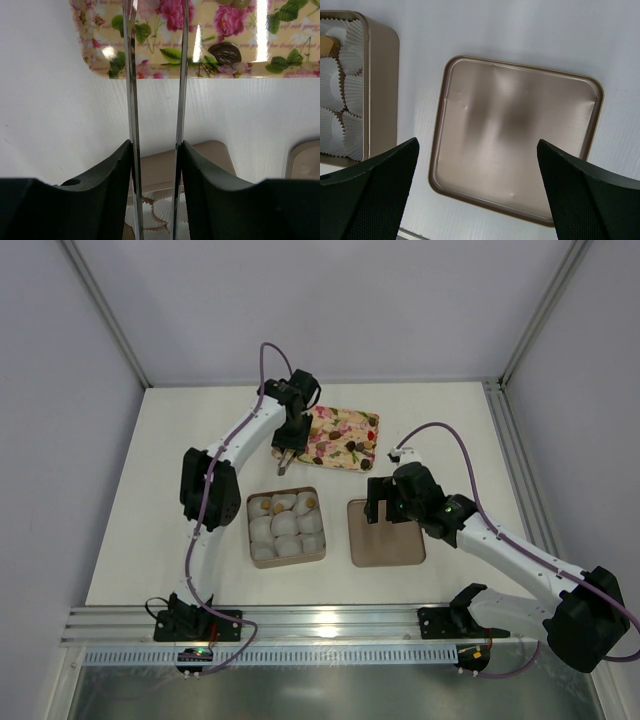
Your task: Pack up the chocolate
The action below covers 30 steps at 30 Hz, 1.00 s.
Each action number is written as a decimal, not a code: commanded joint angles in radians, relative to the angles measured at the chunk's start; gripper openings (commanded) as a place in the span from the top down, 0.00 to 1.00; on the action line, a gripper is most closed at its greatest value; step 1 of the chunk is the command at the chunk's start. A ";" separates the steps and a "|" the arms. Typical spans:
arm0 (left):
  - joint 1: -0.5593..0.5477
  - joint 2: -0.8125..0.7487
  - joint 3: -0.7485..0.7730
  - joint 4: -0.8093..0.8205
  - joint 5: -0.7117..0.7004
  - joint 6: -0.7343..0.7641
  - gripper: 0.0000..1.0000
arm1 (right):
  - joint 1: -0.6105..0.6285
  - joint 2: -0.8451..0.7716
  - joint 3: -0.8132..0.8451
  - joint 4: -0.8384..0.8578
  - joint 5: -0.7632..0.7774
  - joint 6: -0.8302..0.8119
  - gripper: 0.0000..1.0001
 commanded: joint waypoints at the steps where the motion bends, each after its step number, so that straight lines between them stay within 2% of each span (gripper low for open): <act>1: 0.002 -0.013 0.045 0.018 -0.016 -0.008 0.58 | -0.003 -0.016 0.033 0.009 0.013 -0.017 0.00; 30: 0.003 -0.031 0.080 -0.040 -0.033 0.020 0.69 | -0.003 -0.022 0.019 0.008 0.004 -0.014 0.00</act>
